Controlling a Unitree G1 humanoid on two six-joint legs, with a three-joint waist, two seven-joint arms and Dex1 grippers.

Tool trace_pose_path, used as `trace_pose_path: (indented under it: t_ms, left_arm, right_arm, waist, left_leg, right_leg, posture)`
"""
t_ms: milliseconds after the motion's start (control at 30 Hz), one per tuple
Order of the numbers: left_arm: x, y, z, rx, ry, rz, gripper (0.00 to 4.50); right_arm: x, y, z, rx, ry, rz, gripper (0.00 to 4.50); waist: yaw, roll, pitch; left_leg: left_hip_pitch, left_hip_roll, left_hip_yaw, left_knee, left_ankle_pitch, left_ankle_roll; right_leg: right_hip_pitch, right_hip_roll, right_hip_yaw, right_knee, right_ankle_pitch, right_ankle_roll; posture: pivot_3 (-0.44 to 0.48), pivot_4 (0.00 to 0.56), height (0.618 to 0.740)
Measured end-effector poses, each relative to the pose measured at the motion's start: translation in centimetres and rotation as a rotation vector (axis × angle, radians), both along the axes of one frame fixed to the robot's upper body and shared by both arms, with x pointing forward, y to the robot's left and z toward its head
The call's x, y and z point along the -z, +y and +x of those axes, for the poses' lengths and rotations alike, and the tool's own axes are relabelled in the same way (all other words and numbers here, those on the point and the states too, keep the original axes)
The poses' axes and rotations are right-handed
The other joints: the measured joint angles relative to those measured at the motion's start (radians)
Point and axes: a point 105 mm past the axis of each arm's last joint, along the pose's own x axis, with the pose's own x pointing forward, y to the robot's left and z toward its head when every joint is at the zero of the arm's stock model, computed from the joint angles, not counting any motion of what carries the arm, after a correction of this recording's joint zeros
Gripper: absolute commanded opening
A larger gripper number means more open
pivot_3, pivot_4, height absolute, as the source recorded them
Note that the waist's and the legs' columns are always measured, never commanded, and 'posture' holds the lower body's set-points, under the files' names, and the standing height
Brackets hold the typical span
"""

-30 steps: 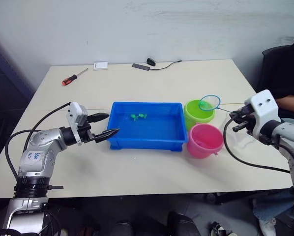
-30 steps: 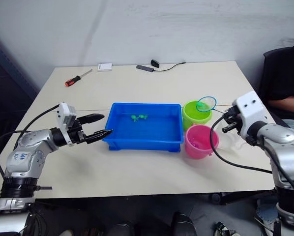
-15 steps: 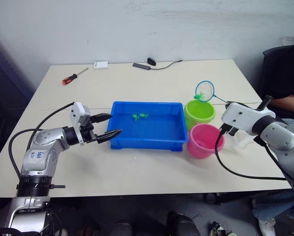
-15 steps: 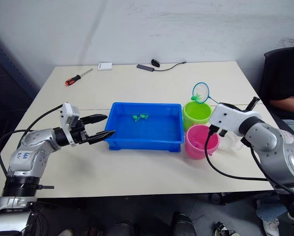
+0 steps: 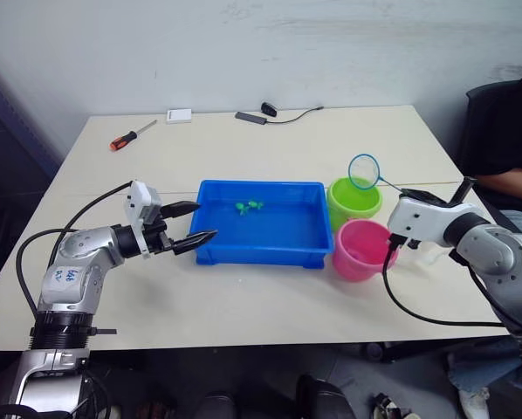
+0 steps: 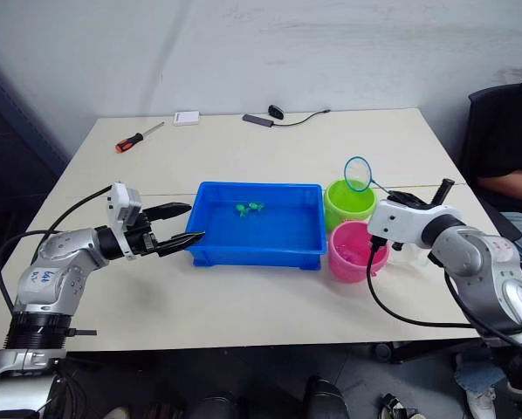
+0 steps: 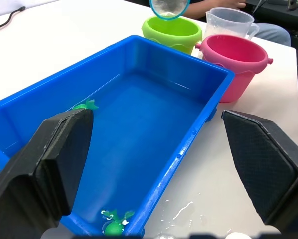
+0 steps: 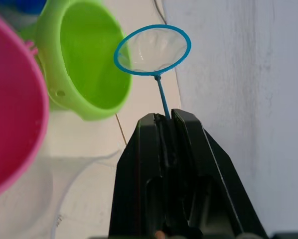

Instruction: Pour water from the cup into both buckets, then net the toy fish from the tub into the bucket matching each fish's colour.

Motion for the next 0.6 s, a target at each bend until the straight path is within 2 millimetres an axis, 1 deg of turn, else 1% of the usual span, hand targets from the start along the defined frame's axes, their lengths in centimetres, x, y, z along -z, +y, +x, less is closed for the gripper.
trace_pose_path:
  t_ms: [67, 133, 167, 200, 267, 300, 367, 433, 500, 600]
  left_arm:
    - [0.2, 0.1, 0.0, -0.009, 0.005, 0.0, 4.47]
    - [0.2, 0.2, 0.1, -0.023, 0.007, 0.0, 4.47]
    - [0.3, 0.3, 0.1, -0.03, 0.01, 0.0, 4.47]
    - [0.6, 0.8, 0.1, -0.06, 0.021, 0.005, 4.47]
    - [1.0, 1.5, -0.1, -0.106, 0.041, 0.009, 4.47]
    - [1.2, 1.6, -0.2, -0.114, 0.046, 0.013, 4.47]
    - [1.6, 1.8, -0.6, -0.143, 0.065, 0.022, 4.47]
    - [2.0, 2.4, -1.1, -0.187, 0.093, 0.033, 4.47]
    - [2.3, 3.1, -1.5, -0.223, 0.118, 0.043, 4.47]
    - [2.5, 3.6, -2.0, -0.252, 0.135, 0.052, 4.47]
  right_arm:
    - [-1.0, 1.2, 0.0, -0.036, 0.034, 0.178, 0.0]
    - [-1.5, 2.0, -0.1, -0.059, 0.098, 0.324, 0.0]
    - [-1.4, 2.3, -0.2, -0.065, 0.144, 0.381, 0.0]
    - [-0.9, 2.8, -0.1, -0.051, 0.246, 0.517, 0.0]
    - [0.0, 3.9, -0.2, -0.037, 0.409, 0.664, 0.0]
    - [0.3, 4.3, -0.3, -0.035, 0.463, 0.703, 0.0]
    - [0.9, 5.8, -0.4, -0.03, 0.596, 0.793, 0.0]
    - [1.3, 7.3, -0.2, -0.017, 0.694, 0.859, 0.0]
    - [2.0, 7.9, 0.2, 0.014, 0.742, 0.876, 0.0]
    - [3.2, 8.2, 0.6, 0.06, 0.787, 0.891, 0.0]
  waist:
    - [0.0, 0.0, 0.0]
    - [0.001, 0.0, 0.0]
    - [0.0, 0.0, 0.0]
    - [0.001, -0.001, -0.001]
    - [0.0, 0.001, -0.001]
    - [0.0, 0.002, -0.001]
    - [0.0, 0.002, -0.001]
    - [0.001, 0.003, -0.001]
    - [0.002, 0.002, -0.001]
    - [0.002, 0.003, -0.001]
  left_leg:
    - [0.0, 0.0, -0.003, 0.0, 0.0, 0.0]
    - [0.0, 0.001, -0.007, 0.0, 0.0, 0.001]
    - [0.0, 0.001, -0.008, 0.0, -0.001, 0.002]
    - [0.0, 0.002, -0.009, 0.0, -0.001, 0.003]
    - [0.001, 0.004, -0.009, 0.001, -0.001, 0.005]
    - [0.001, 0.004, -0.009, 0.001, -0.001, 0.005]
    - [0.001, 0.004, -0.009, 0.001, -0.002, 0.006]
    - [0.001, 0.004, -0.01, 0.001, -0.002, 0.006]
    - [0.001, 0.004, -0.01, 0.001, -0.002, 0.006]
    - [0.0, 0.002, -0.01, 0.0, -0.002, 0.006]
  right_leg:
    - [0.0, 0.0, 0.0, 0.001, 0.0, 0.0]
    - [0.001, 0.0, 0.0, 0.002, 0.0, 0.0]
    - [0.001, 0.0, 0.0, 0.002, 0.0, -0.001]
    - [0.001, 0.0, 0.0, 0.003, 0.001, -0.001]
    - [-0.001, -0.003, 0.001, 0.006, 0.001, -0.002]
    - [-0.002, -0.003, 0.001, 0.01, 0.002, -0.002]
    - [-0.002, -0.004, 0.001, 0.011, 0.002, -0.003]
    - [-0.003, -0.004, 0.001, 0.011, 0.0, -0.005]
    - [-0.003, -0.004, 0.0, 0.01, 0.0, -0.005]
    - [-0.004, -0.005, 0.001, 0.011, 0.001, -0.004]
  posture:
    - [0.0, 0.15, 0.74]
    - [0.0, 0.15, 0.74]
    - [0.0, 0.15, 0.74]
    - [0.0, 0.15, 0.74]
    - [0.0, 0.15, 0.74]
    - [0.0, 0.15, 0.74]
    - [0.0, 0.15, 0.74]
    - [0.0, 0.15, 0.74]
    - [0.0, 0.15, 0.74]
    - [0.0, 0.15, 0.74]
